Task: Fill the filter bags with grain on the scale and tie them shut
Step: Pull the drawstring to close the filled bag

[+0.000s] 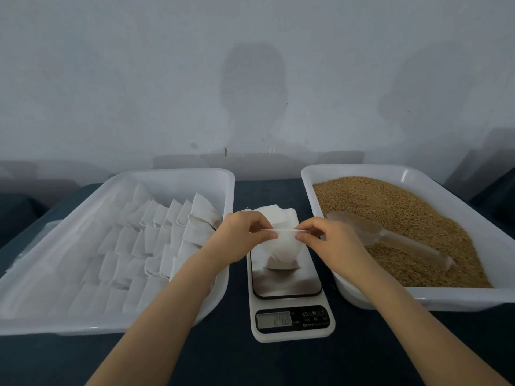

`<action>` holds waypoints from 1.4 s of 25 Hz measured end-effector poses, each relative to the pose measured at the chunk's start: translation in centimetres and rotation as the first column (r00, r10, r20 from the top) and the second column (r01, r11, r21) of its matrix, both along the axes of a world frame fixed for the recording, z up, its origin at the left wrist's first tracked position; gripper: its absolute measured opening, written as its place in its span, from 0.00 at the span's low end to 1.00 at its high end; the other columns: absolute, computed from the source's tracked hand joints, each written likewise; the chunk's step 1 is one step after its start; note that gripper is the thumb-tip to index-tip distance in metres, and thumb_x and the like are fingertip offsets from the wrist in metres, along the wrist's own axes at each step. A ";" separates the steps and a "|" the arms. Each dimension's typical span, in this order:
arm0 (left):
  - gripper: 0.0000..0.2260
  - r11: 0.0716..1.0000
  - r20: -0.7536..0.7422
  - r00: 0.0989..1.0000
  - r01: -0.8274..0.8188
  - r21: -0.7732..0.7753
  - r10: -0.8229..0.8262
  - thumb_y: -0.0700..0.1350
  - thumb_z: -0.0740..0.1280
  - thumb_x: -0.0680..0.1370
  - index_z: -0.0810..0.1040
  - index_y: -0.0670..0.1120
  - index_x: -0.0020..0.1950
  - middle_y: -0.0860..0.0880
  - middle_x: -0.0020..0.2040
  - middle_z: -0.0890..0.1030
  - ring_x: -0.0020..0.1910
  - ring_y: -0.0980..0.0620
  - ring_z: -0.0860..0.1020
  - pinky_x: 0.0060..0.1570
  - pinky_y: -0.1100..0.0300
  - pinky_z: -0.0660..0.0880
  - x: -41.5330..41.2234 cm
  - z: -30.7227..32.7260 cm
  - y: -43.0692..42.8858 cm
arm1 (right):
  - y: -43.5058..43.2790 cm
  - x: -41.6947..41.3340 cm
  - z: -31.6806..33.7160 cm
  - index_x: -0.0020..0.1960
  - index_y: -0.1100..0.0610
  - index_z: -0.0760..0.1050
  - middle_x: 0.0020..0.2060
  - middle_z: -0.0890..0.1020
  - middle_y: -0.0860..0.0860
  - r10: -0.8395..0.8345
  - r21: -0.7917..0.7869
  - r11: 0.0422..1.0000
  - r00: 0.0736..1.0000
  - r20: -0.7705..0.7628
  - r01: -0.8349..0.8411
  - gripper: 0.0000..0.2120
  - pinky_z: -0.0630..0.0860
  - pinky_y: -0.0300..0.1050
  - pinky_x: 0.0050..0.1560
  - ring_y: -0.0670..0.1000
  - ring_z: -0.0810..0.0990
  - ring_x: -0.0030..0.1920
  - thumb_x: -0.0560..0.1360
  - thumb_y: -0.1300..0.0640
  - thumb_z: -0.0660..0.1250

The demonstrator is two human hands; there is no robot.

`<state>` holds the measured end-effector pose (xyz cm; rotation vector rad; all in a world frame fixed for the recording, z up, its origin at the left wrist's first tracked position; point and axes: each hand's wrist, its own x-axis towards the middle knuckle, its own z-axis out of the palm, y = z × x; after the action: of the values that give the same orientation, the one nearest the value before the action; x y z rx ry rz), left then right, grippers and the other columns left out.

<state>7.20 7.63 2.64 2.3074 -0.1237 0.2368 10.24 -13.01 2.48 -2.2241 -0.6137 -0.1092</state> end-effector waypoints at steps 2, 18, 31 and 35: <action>0.08 1.000 -0.001 1.000 0.003 0.011 -0.003 0.49 0.73 0.74 0.76 0.59 0.38 0.59 0.38 0.80 0.40 0.60 0.78 0.41 0.73 0.72 -0.1 0.1 0.0 | -0.1 0.0 0.0 0.49 0.49 0.80 0.39 0.80 0.40 0.003 0.005 1.000 1.000 0.005 -0.003 0.05 0.66 0.21 0.42 0.33 0.75 0.43 0.74 0.53 0.69; 0.07 1.000 -0.001 1.000 0.013 -0.008 -0.013 0.49 0.73 0.74 0.77 0.58 0.39 0.60 0.37 0.79 0.39 0.62 0.78 0.42 0.72 0.72 0.0 0.0 0.1 | 0.0 0.2 -0.2 0.49 0.49 0.80 0.39 0.80 0.39 -0.012 -0.005 1.000 1.000 0.017 0.013 0.05 0.67 0.21 0.42 0.34 0.76 0.42 0.74 0.52 0.69; 0.06 1.000 0.003 1.000 0.012 -0.017 -0.012 0.50 0.73 0.73 0.77 0.58 0.40 0.60 0.39 0.80 0.41 0.61 0.79 0.43 0.71 0.73 0.3 -0.2 0.2 | 0.0 0.1 -0.1 0.48 0.48 0.80 0.38 0.80 0.39 -0.011 0.009 1.000 1.000 0.019 0.011 0.04 0.67 0.21 0.42 0.32 0.75 0.44 0.74 0.53 0.69; 0.08 1.000 -0.022 1.000 0.011 -0.023 -0.011 0.54 0.75 0.70 0.76 0.60 0.41 0.60 0.41 0.80 0.42 0.67 0.77 0.40 0.75 0.71 0.1 -0.1 0.1 | 0.0 0.0 -0.1 0.47 0.50 0.81 0.38 0.80 0.39 0.001 0.030 1.000 0.999 0.033 -0.002 0.03 0.67 0.21 0.44 0.32 0.75 0.45 0.74 0.55 0.69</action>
<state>7.30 7.78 2.50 2.2857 -0.1215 0.2057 10.24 -12.97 2.37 -2.1971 -0.6277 -0.1533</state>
